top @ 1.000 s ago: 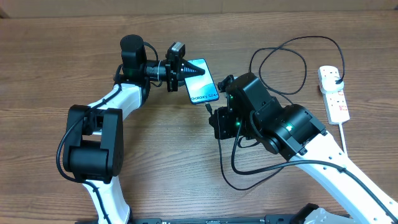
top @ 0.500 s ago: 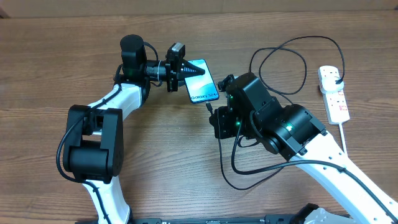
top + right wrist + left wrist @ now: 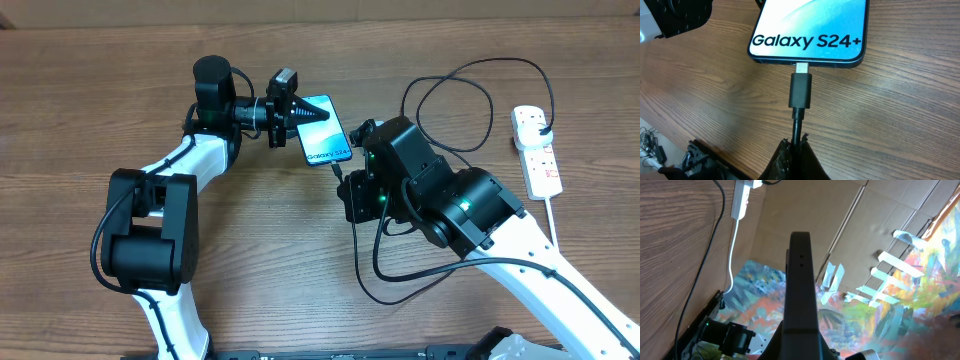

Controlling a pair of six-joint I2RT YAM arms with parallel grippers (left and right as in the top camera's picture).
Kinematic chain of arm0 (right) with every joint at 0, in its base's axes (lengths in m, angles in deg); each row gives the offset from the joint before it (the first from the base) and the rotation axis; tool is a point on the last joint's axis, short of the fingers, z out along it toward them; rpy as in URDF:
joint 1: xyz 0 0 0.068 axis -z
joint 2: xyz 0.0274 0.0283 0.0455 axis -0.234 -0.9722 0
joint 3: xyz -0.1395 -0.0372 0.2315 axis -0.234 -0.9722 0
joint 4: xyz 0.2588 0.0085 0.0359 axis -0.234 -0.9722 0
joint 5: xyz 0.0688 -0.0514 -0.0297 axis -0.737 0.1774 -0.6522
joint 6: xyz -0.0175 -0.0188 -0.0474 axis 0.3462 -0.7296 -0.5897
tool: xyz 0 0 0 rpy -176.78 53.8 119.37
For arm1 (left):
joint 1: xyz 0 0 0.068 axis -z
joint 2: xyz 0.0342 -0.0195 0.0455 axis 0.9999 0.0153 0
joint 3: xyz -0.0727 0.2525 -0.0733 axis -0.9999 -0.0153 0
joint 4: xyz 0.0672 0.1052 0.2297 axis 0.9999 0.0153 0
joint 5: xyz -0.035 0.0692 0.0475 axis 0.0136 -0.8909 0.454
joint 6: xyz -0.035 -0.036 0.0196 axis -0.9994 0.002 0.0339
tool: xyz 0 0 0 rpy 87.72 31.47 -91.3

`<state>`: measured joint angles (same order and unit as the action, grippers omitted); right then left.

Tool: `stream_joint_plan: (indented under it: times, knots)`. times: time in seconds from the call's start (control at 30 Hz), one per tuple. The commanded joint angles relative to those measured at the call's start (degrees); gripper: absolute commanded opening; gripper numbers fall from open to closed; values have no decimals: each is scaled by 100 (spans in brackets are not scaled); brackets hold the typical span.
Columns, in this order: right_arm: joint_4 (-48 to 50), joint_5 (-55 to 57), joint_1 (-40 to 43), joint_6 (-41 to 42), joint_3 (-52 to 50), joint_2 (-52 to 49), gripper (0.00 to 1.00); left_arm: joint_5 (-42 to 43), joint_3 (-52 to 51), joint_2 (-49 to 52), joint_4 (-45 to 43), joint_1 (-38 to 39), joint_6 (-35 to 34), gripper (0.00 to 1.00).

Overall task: Plug charger to phone and switch on socket
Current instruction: 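Push the USB-C plug fully into the phone port with the right gripper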

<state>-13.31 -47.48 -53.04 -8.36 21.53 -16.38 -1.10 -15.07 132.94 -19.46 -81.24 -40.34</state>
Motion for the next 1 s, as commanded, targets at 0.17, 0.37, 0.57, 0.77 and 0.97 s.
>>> stream_joint_plan:
  times: [0.17,0.37,0.57,0.77,0.97]
  knots:
    - [-9,79,-28,-46,-20,-164,4,-17,146,9,-46,39,-175,4]
    - [35,90,-28,-50,-20,-168,4,-26,146,9,-48,39,-138,4]
    - [7,85,-28,-175,-20,-166,4,-79,146,9,-46,-4,686,4]
    - [-79,81,-28,-173,-17,-166,4,-229,146,9,-46,-52,850,4]
    - [-136,81,-28,-173,-17,-166,4,-302,146,9,-44,-61,909,4]
